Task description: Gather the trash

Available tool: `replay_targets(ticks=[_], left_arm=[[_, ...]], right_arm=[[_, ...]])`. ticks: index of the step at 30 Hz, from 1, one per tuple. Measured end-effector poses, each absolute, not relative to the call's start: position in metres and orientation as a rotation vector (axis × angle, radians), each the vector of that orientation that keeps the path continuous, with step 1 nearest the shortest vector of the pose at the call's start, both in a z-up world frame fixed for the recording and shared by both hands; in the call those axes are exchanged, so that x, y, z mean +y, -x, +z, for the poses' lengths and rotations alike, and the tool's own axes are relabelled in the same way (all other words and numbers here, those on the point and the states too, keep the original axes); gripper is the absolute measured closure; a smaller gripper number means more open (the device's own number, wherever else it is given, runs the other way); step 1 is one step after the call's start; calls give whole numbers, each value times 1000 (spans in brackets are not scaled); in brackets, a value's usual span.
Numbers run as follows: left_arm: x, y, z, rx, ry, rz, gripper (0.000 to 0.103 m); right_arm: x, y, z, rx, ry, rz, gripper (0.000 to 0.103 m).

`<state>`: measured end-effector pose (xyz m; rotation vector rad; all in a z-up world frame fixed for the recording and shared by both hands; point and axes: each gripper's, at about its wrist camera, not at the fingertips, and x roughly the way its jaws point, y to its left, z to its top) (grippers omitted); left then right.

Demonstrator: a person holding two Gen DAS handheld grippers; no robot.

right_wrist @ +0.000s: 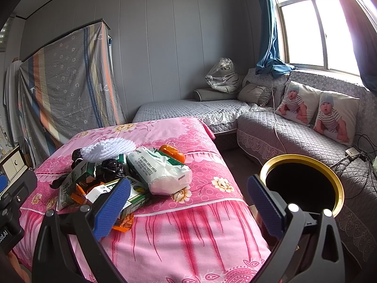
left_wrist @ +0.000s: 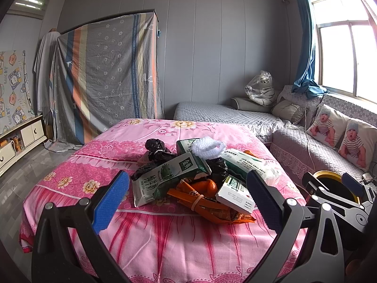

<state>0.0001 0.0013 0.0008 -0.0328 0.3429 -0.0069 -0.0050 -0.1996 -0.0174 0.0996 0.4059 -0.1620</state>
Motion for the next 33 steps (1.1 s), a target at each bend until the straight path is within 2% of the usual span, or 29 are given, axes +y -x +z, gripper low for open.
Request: replay_targets(ticks=[12,22,26,33], left_arm=[[6,-5,-5,387,49,-26,8],[26,-5,-22,432,127,-43,8],[28,-3,-26,433,153,-116,8],[26,-11,-32,444,152,-216,8]], right_arm=[[-209,-3,-19,421,-127,-184,7],[-242,-24,8,325,-119,-105,7],[-237,-63,17,426,-65,51,7],[-193,-164,15,848,-225,483,7]])
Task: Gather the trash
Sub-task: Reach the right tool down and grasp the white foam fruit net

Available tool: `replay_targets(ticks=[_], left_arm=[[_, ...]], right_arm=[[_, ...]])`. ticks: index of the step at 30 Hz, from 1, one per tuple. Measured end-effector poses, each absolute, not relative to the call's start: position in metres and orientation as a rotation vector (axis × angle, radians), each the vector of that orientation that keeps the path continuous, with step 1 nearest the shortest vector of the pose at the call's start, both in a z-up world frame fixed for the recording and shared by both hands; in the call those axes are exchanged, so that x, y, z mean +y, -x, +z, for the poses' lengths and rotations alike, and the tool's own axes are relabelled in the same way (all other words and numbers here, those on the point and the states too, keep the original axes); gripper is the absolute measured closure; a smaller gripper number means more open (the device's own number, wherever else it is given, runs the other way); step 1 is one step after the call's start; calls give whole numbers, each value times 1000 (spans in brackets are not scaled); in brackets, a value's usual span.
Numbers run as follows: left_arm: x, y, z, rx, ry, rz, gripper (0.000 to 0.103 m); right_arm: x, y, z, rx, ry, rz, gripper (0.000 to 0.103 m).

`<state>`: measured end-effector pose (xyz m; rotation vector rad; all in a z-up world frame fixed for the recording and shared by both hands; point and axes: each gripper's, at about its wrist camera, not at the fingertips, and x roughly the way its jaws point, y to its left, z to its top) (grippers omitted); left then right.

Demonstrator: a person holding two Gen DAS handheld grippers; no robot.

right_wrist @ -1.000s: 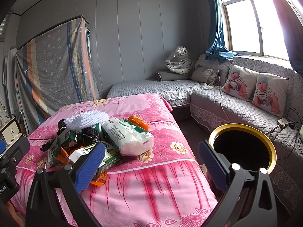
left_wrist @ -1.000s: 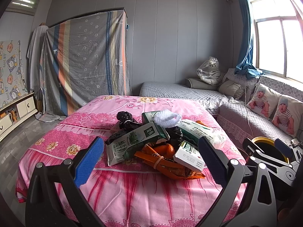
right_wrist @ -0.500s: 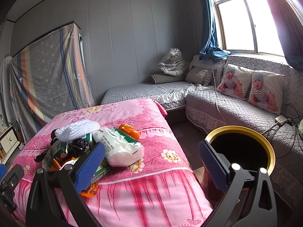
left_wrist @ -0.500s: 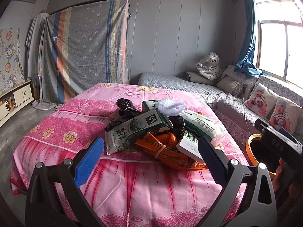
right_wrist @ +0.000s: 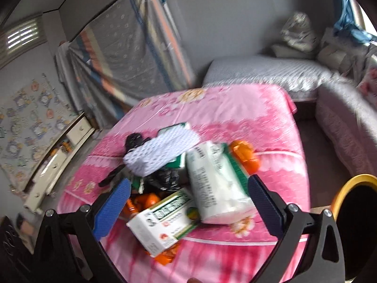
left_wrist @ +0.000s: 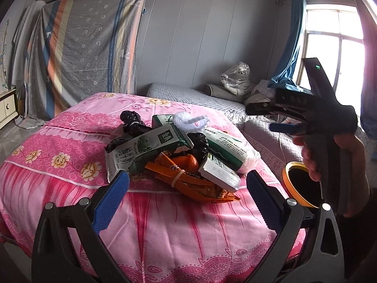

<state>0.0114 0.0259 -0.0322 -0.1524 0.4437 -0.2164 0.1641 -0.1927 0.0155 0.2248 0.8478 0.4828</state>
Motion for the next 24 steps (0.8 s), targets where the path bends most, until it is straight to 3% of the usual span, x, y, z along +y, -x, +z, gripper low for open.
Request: replay_targets(ticks=[5,16,20,24], left_arm=[[52,-24,-23,401,70,-60,8],[126,-62,-32,546,-16,-13,8],[134,-69,-34,532,-8,-84,8],[128,-60,-32,379,-78,-145,8]], right_arm=[[-154,-220,15,993,-313,537,7],[-115,-279,-26,1210,-261,453,7],[-102,-292,-38,1263,-233,447,18],[-97,-294,-43,1265,-210,446,33]])
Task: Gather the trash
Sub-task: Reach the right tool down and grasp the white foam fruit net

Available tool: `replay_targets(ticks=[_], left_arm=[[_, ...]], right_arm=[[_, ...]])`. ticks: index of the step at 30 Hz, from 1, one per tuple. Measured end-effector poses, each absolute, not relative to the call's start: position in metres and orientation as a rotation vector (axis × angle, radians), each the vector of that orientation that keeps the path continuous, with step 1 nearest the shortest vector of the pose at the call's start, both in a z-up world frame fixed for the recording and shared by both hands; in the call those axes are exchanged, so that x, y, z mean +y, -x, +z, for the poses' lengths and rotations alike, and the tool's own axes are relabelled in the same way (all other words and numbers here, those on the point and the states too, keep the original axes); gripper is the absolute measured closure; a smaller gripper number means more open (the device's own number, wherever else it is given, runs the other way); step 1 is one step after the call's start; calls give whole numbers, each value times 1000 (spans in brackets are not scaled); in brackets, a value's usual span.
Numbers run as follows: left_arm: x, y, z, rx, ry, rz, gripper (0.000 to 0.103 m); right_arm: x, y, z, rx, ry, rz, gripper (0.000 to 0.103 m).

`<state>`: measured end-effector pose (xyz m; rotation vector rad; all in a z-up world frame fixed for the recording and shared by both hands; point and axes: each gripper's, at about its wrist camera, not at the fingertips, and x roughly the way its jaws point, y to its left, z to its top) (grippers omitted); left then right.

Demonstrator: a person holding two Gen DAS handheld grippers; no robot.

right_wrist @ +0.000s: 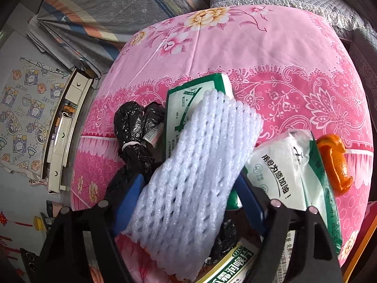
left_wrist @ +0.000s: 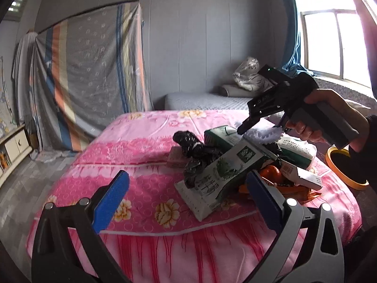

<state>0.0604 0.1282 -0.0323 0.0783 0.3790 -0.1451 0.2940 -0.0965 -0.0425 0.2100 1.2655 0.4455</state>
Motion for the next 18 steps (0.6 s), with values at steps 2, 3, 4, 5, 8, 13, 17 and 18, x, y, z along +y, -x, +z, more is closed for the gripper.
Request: replay_targets(ticks=[2,3,4,5,8,13,17,18], left_arm=[[119,-65,-30,398,-184,-159,8],[115,-68,-28,413,-212,-186,8],[110,-73,-25,440,-225,-234,8],[107,-78,-23,471,-226,-281,8],[103,-94,-19,536,-204,-382,8],[101,-124,-21,628,-84,-417,8],[113,-164,-12,689,61,-376,8],[115,-178,-11,717,86,-363,8]], right_arm=[[-96,-294,-41,1255,-204,460,45],[-98,-295,-39,1253,-215,471,53],[-101,-295,-38,1248,-230,483,59],[-104,-295,-35,1241,-240,497,63],[-113,-292,-26,1206,-263,535,75],[-143,-273,-3,1121,-349,623,77],[-171,-251,10,1061,-421,686,77],[-176,-243,13,1041,-426,697,77]])
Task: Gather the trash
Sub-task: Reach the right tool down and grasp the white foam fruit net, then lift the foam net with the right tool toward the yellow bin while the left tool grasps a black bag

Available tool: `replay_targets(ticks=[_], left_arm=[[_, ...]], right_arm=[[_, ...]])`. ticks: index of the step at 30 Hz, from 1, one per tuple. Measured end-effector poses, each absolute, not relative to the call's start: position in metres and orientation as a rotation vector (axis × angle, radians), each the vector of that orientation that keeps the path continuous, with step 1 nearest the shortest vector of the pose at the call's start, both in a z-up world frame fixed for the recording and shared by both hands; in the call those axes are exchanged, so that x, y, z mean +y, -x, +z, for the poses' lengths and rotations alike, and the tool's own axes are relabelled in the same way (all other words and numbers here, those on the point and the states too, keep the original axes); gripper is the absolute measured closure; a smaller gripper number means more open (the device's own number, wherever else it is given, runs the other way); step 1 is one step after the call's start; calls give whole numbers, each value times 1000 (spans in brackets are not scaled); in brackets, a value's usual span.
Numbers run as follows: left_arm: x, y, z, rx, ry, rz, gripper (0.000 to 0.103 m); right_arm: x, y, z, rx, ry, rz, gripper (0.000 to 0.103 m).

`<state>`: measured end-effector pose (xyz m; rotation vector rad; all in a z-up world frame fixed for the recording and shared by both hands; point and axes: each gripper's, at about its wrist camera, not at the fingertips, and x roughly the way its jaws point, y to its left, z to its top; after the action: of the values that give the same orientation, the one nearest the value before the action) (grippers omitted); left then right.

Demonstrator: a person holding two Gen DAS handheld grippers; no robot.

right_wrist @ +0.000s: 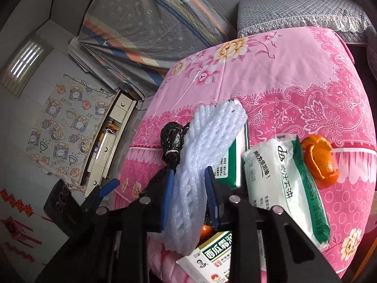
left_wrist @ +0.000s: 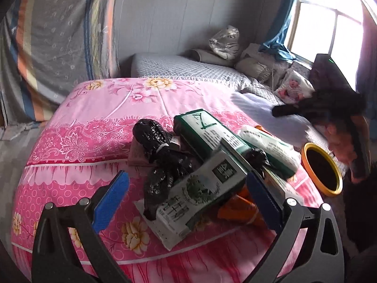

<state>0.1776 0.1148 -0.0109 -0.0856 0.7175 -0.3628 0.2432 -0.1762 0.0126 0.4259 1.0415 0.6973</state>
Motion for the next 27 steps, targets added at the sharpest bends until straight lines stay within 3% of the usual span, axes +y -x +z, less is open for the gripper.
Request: replay_targets(ticks=[6,14,17,23,26,27], left_arm=[[123,-260,-21,901,190,-294,8],[107,-307,-40,978,178,-227,9],[111,-316,-50,994,209,-214,26],[110,-329,-65,1036,224,-204,31],[112,-332,-70,1050,254,-207,51],[115,-333,-73,1057,269,-212,62]], right_arm=[[-197,-195,20,980,-438,782,77],[-224,-150,20,913,-441,799,77],[-233,-142,14,912,-453,798,77],[-244,-131,7,905,-487,783,77],[-247,-130,5,905,-501,776,77],[-247,-130,5,903,-501,771,77]])
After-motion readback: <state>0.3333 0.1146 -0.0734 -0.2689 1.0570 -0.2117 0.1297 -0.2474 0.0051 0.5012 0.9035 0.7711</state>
